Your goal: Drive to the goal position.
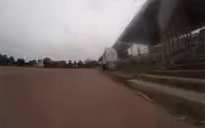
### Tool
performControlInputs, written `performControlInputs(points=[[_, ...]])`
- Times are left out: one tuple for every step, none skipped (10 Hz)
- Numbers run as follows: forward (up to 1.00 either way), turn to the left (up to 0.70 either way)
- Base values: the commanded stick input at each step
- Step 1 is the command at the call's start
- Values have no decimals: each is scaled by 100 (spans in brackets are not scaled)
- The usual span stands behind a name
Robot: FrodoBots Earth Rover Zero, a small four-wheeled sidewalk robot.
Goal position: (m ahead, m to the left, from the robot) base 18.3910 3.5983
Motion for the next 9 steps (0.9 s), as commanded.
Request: performControlInputs(points=[[70, 0], [70, 0], [70, 0], [85, 0], [85, 0], [85, 0], [85, 0], [85, 0], [85, 0]])
